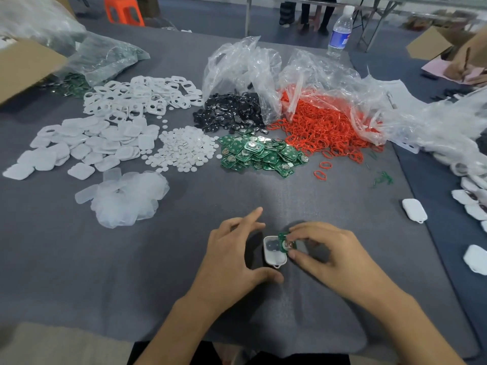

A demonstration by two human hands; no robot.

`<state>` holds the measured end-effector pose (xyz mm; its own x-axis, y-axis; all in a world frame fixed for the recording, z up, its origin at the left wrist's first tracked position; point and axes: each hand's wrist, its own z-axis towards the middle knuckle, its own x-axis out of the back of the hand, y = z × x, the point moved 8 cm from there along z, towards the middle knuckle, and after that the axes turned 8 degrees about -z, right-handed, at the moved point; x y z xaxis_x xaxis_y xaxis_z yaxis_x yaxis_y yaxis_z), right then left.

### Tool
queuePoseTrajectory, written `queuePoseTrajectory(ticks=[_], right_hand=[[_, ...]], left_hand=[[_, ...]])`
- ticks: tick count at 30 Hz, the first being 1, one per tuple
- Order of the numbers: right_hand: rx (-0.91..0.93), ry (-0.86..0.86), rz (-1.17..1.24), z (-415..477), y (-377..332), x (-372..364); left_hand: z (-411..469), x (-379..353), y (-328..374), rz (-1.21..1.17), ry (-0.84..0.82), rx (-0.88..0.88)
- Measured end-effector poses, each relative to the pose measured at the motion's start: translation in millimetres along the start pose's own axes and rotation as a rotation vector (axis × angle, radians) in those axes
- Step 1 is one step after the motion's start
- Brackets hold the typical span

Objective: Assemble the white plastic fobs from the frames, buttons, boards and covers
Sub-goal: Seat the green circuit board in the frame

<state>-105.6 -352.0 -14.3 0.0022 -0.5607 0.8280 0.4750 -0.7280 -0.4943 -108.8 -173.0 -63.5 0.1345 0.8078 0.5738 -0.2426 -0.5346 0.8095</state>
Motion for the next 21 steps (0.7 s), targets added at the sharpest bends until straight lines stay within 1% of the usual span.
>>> queuePoseTrajectory(ticks=[6, 14, 21], right_hand=[[0.029, -0.033, -0.017, -1, -2, -16], [-0.079, -0.055, 0.088, -5, 8, -28], [-0.089, -0.055, 0.117, -2, 11, -32]], left_hand=[[3, -3, -2, 0.045, 0.013, -0.025], [4, -5, -6, 0.057, 0.030, -0.012], [5, -7, -8, 0.057, 0.036, 0.001]])
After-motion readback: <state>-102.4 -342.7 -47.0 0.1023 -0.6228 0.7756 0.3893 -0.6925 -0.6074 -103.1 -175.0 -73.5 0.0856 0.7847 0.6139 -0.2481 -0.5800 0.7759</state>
